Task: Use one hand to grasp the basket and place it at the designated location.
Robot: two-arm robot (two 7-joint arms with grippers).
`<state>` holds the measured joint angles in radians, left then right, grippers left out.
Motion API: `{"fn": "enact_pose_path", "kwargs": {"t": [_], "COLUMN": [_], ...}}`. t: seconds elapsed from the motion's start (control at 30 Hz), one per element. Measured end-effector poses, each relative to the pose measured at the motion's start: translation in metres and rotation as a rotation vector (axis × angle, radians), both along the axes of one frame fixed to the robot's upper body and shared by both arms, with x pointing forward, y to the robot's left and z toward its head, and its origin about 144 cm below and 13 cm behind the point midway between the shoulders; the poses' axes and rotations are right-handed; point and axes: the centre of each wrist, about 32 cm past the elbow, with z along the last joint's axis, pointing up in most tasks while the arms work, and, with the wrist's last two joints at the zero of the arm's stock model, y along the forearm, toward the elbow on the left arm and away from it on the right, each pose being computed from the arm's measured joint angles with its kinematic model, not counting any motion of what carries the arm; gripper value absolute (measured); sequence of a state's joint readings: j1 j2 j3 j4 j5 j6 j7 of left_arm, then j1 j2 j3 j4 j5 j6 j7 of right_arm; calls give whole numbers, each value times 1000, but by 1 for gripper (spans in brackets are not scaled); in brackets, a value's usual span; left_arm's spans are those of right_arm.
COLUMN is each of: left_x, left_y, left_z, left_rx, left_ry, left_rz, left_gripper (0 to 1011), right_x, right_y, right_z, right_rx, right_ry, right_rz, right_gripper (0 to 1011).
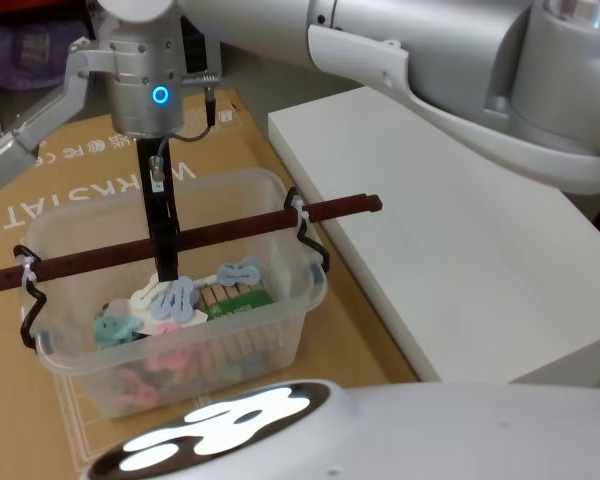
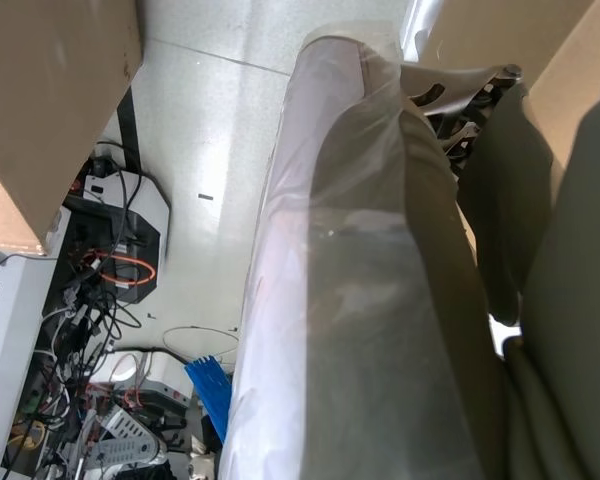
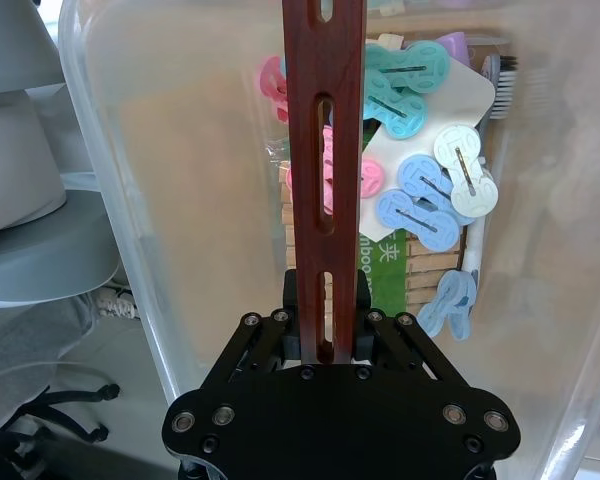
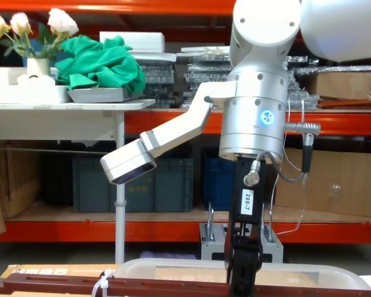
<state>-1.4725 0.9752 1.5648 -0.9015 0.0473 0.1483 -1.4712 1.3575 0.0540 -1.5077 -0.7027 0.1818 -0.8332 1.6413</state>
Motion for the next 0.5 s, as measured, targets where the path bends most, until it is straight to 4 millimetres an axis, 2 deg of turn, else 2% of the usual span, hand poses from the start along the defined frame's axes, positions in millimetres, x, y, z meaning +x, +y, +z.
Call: {"fn": "enact_pose_path", "kwargs": {"t": [0.17,0.2,0.33,0.5], "left_x": [0,0,0,0], "left_y": [0,0,0,0], "left_z": [0,0,0,0], "left_rx": [0,0,0,0], "left_ry": [0,0,0,0], "left_rz": [0,0,0,0], "left_gripper": [0,0,0,0], "right_x": [0,0,0,1], "right_y": [0,0,-1,-1], "right_z": [0,0,0,0], "right_rx": [-1,-1,-1,0], "right_ry": [-1,-1,-2,-2], "right_rz": [-2,-2,-2,-3], "right_gripper": [276,361,445,626]}}
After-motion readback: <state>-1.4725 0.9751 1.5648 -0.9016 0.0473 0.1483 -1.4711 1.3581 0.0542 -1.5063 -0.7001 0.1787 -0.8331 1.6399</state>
